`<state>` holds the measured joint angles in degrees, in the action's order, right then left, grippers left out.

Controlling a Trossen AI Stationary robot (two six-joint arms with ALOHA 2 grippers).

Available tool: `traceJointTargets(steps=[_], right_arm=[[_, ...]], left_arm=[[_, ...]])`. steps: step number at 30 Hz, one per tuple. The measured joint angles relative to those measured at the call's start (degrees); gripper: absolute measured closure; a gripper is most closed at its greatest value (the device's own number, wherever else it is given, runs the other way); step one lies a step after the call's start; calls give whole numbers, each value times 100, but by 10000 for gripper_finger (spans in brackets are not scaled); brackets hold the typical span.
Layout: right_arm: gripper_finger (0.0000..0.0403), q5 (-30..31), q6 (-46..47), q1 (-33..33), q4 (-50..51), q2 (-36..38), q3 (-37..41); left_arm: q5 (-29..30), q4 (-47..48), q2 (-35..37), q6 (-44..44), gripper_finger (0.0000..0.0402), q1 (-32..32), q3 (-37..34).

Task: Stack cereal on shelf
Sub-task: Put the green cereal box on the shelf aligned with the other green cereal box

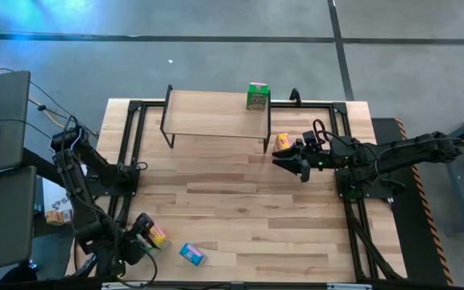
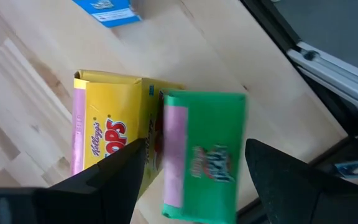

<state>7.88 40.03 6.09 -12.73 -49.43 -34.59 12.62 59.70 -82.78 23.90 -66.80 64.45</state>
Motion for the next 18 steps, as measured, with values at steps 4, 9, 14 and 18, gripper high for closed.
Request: traceJointTargets(steps=[4,9,14,18], right_arm=[[206,0,0,0,-1,0,0],[206,70,0,0,-2,-2,0],[206,74,0,0,-2,-2,0],[206,90,2,0,-2,-2,0]], left_arm=[[-53,0,0,5,135,-165,0],[111,0,0,148,135,-286,0],[356,-2,0,151,135,-306,0],[364,0,-2,199,135,-305,0]])
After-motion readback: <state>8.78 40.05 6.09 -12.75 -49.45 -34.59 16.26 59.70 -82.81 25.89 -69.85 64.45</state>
